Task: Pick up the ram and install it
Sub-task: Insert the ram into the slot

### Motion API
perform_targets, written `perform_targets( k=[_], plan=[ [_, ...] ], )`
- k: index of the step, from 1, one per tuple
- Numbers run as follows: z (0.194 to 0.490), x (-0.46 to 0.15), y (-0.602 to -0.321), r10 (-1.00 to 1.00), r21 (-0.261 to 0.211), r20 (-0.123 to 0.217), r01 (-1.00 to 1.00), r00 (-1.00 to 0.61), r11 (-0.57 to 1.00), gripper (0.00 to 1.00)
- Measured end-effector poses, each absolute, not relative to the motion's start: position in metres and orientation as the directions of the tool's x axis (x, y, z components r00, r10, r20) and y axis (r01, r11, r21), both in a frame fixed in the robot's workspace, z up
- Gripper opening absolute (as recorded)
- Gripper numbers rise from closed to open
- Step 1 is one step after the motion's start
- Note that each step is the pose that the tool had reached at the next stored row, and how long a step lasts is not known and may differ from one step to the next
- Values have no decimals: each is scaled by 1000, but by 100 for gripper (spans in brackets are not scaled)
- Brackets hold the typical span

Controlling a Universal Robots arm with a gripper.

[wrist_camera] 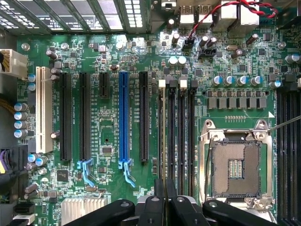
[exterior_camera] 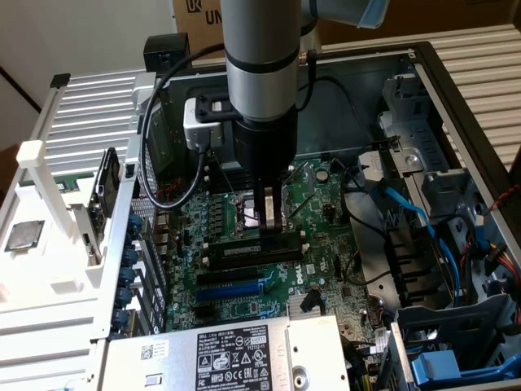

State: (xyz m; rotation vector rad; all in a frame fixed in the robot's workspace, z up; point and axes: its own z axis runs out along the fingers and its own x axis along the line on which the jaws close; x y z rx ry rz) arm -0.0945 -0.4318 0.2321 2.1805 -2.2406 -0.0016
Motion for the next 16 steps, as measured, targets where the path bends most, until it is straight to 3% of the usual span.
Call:
perform_targets(
  k=[16],
  plan=[
    [230, -97, -432, -1000, 10, 11, -1000, -27, 27, 12]
  ],
)
